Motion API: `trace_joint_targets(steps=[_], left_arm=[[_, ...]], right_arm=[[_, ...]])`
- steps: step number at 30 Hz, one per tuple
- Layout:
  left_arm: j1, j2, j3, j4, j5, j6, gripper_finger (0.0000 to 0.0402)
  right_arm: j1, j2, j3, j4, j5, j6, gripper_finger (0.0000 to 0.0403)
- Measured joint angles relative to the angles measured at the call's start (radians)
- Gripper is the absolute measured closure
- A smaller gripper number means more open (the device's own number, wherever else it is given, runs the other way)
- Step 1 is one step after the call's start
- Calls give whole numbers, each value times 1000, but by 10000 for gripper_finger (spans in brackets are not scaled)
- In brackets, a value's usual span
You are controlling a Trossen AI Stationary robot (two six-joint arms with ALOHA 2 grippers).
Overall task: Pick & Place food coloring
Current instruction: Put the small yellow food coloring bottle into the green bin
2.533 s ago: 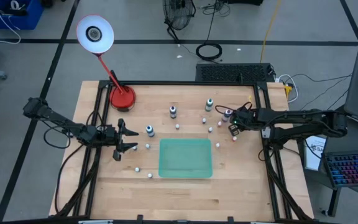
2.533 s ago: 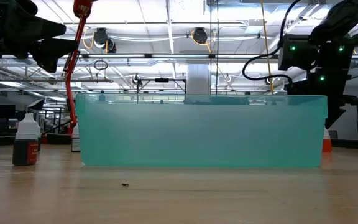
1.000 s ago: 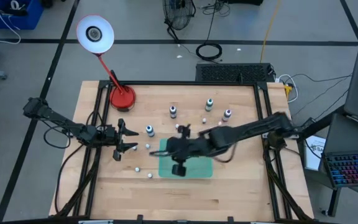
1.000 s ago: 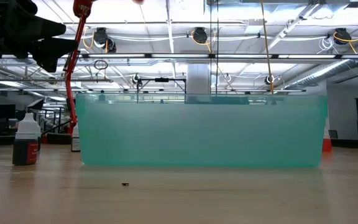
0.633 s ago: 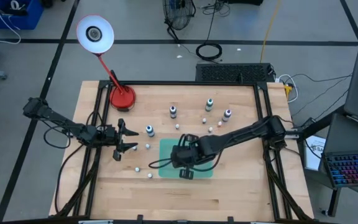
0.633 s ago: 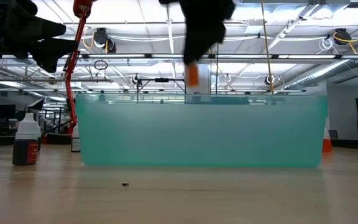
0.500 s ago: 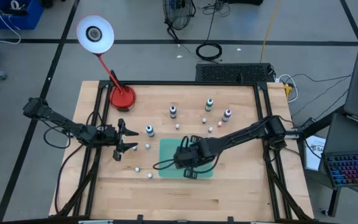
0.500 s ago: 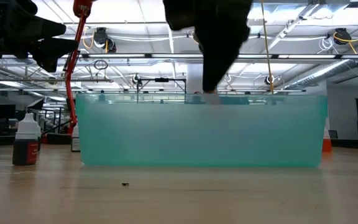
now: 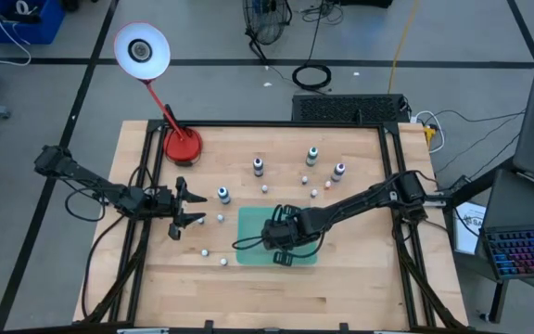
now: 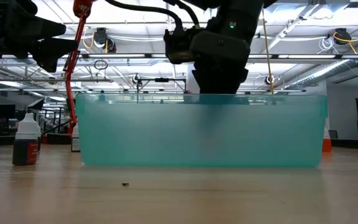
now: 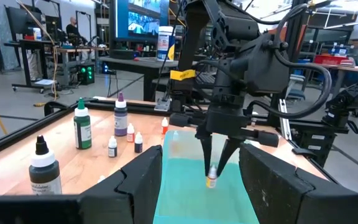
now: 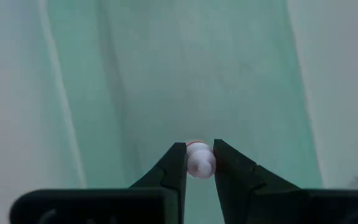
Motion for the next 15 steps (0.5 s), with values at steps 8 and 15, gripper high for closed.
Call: trace_joint_targets(steps=[8, 15], left_arm=[[0, 0, 0, 0, 0, 0, 188], [0, 0, 0, 0, 0, 0, 188]], right_arm=[[0, -1, 0, 1, 0, 12, 248], [-4, -90, -2, -35, 2, 51, 241]])
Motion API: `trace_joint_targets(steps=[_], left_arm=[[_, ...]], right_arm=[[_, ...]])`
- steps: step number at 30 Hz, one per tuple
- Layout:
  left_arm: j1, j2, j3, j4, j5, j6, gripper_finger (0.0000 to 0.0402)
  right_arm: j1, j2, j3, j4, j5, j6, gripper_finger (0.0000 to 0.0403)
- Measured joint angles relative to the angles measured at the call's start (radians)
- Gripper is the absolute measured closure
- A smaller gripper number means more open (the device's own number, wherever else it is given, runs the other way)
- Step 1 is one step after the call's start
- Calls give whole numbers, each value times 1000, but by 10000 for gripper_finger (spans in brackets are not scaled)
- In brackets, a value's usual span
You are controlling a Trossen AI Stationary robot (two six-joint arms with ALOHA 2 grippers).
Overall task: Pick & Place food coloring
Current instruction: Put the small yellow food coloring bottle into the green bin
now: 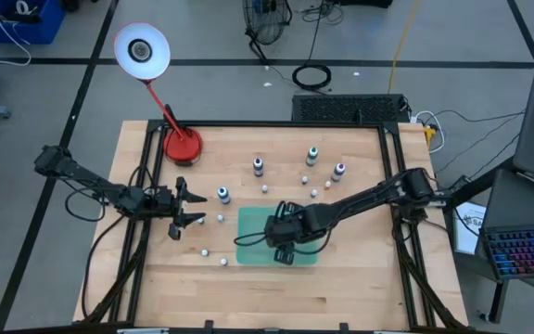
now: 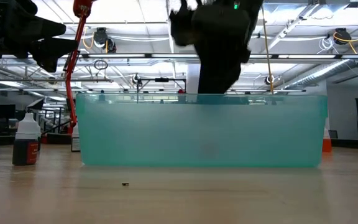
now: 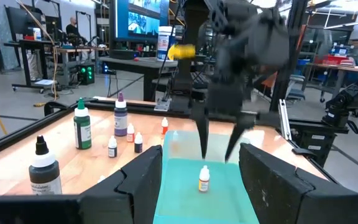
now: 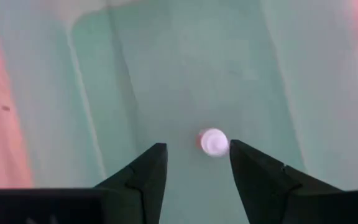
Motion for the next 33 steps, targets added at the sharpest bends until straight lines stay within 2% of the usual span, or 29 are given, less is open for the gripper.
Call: trace_joint_targets(steps=[5, 8, 11, 17, 25, 33], left_arm=[[0, 0, 0, 0, 0, 0, 188], [0, 0, 0, 0, 0, 0, 188], [0, 0, 0, 0, 0, 0, 188], [0, 0, 0, 0, 0, 0, 188], [0, 0, 0, 0, 0, 0, 188], [0, 0, 0, 0, 0, 0, 188]], right_arm=[[-2, -123, 0, -107, 3, 79, 251], [-2, -202, 0, -230, 7, 148, 255], [10, -270, -1, -385, 56, 239, 254], [44, -406, -120, -553, 103, 429, 240], [15, -581, -417, -548, 102, 622, 218], [-103, -657, -629, -421, 54, 593, 221]])
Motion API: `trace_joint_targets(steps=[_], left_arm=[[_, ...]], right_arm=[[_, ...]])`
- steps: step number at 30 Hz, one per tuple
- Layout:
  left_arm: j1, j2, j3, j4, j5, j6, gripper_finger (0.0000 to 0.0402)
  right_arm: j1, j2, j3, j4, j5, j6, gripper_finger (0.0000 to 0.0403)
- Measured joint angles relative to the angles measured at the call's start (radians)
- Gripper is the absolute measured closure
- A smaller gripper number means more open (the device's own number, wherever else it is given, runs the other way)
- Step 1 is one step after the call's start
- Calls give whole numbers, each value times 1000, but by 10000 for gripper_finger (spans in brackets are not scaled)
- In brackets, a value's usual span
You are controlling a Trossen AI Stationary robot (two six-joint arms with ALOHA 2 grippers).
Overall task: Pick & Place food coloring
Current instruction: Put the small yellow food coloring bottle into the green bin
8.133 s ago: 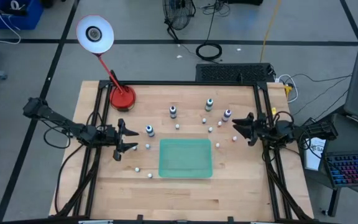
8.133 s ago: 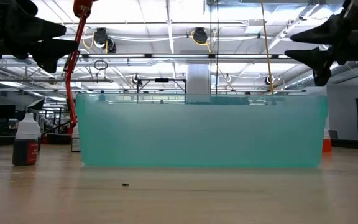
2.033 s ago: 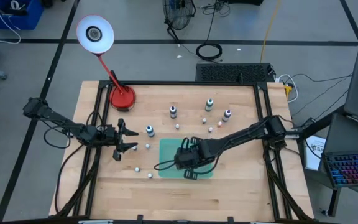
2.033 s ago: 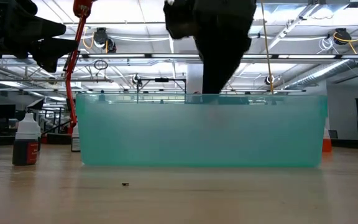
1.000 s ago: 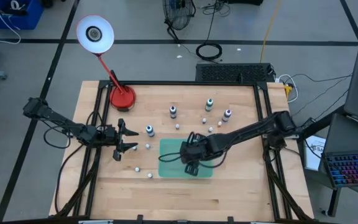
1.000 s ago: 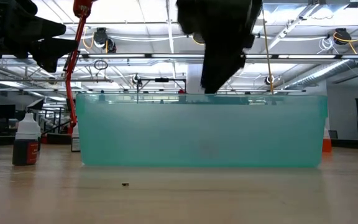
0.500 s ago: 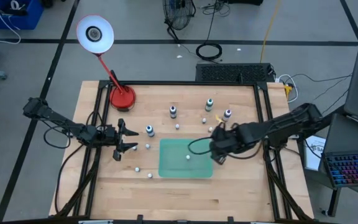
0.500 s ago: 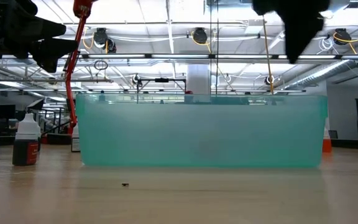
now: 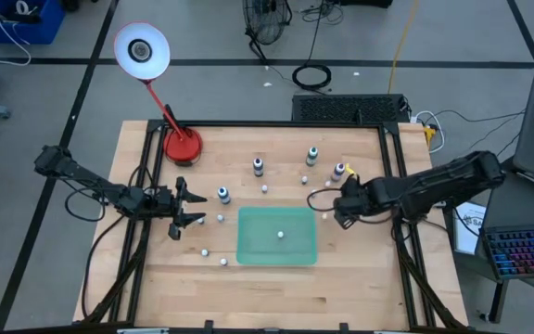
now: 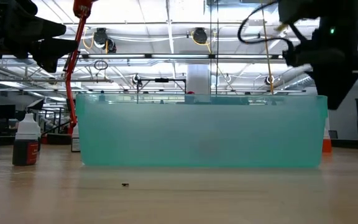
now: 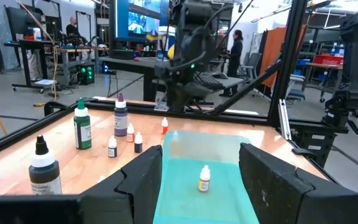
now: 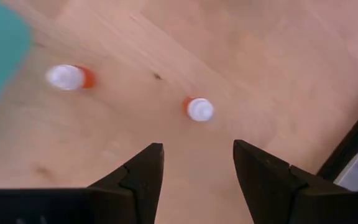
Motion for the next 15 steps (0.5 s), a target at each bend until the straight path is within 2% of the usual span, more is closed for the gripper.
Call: trace_joint_targets(steps=[9, 15], left_arm=[[0, 0, 0, 0, 0, 0, 188], [0, 0, 0, 0, 0, 0, 188]], right_arm=[[-127, 9, -110, 205, -64, -121, 220], [-179, 10, -124, 228, -82, -173, 226]])
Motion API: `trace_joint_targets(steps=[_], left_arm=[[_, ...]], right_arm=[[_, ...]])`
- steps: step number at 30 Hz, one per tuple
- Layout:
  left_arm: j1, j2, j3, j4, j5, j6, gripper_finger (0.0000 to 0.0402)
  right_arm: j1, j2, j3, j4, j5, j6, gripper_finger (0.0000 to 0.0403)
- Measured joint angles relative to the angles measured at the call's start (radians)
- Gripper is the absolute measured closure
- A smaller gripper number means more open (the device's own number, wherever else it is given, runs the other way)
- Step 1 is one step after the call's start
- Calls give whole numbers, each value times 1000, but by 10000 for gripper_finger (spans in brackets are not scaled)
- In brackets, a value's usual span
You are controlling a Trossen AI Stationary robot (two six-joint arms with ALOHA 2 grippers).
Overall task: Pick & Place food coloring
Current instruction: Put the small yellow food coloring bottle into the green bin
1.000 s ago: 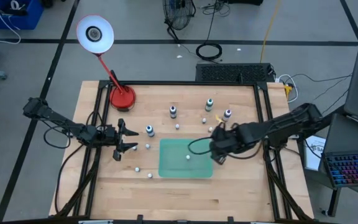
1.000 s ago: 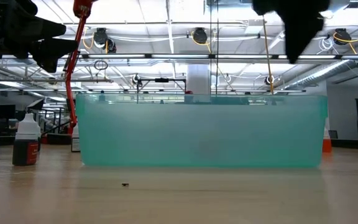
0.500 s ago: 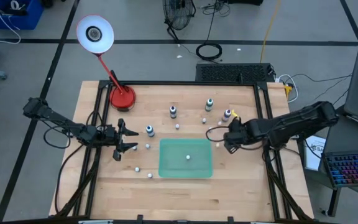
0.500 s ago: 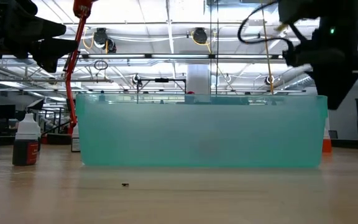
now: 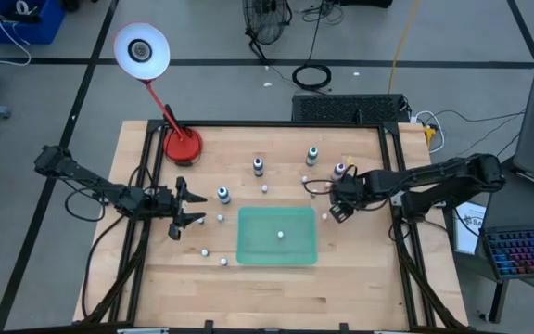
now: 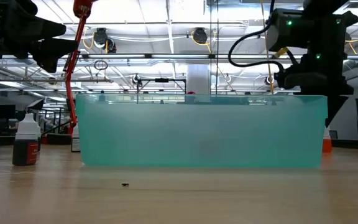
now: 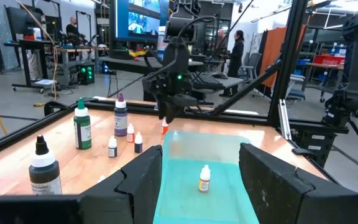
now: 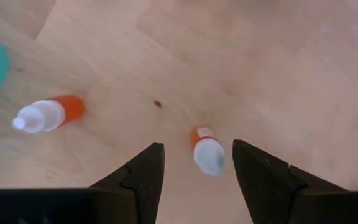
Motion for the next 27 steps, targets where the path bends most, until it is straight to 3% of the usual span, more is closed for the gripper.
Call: trace_joint_targets(steps=[27], left_arm=[[0, 0, 0, 0, 0, 0, 188]], right_arm=[[-27, 56, -47, 55, -24, -15, 232]])
